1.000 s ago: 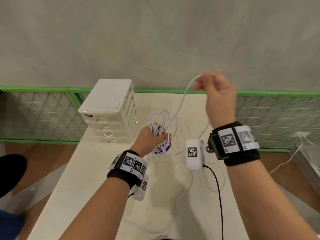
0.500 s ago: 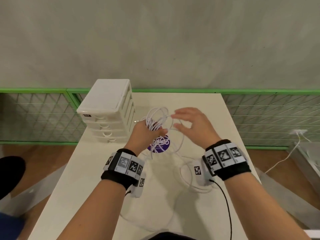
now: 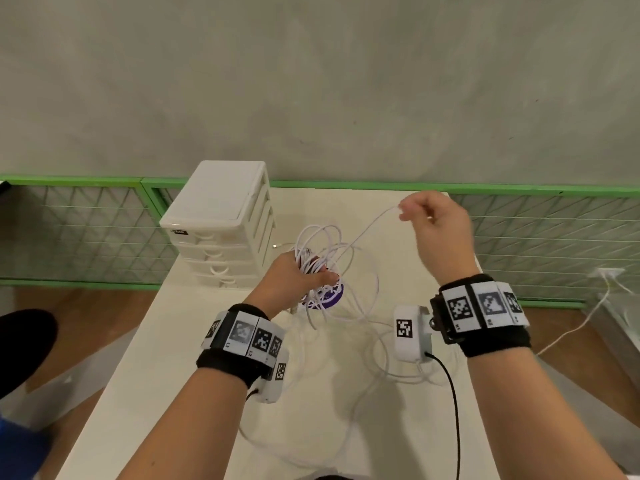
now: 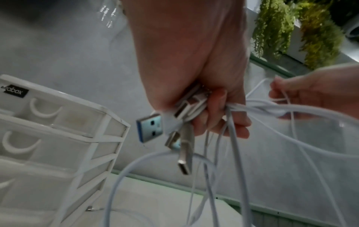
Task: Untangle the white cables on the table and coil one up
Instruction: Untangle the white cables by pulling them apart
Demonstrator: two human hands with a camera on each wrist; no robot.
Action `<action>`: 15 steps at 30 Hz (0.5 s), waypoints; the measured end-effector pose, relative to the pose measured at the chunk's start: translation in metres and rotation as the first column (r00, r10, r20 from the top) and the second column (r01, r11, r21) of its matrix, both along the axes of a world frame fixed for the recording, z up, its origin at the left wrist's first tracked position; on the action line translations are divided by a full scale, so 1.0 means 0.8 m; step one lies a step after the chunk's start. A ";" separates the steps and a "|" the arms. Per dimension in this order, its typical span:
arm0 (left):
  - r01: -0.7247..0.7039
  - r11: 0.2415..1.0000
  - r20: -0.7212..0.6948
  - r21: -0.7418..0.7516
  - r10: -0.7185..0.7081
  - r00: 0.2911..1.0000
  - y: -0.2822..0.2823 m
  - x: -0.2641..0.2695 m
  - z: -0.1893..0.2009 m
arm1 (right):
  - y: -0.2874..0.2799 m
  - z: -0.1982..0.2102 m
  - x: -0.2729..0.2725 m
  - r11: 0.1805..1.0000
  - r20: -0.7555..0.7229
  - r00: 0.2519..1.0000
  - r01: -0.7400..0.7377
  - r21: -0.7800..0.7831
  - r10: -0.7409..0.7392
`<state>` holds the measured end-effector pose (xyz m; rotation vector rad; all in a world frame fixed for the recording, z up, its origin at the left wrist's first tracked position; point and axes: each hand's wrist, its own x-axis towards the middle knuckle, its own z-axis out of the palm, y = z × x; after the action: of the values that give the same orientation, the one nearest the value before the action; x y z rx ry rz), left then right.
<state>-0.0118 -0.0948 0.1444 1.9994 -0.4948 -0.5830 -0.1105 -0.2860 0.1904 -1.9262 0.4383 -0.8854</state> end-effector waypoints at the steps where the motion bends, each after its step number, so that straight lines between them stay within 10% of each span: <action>1: 0.002 1.000 -0.004 0.021 -0.002 1.000 0.000 0.000 -0.005 | -0.007 0.005 -0.002 0.997 0.061 0.997 0.041 0.061 -0.045; 6: -0.049 0.997 -0.063 0.065 0.053 0.997 0.008 -0.001 -0.033 | -0.052 0.017 -0.019 0.977 0.174 0.973 0.123 0.172 -0.153; 11: -0.189 0.981 -0.018 -0.050 0.188 0.982 0.008 0.004 -0.020 | -0.066 -0.018 -0.024 0.960 -0.200 0.939 0.270 -0.068 -0.278; 15: -0.171 0.973 0.025 -0.154 0.177 0.984 -0.008 0.003 0.020 | -0.019 -0.010 -0.014 0.951 -0.006 0.997 -0.078 -0.298 0.080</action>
<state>-0.0098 -0.1013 0.1604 1.8887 -0.3709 -0.3878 -0.1216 -0.3012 0.1826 -2.1989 0.2296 -0.9473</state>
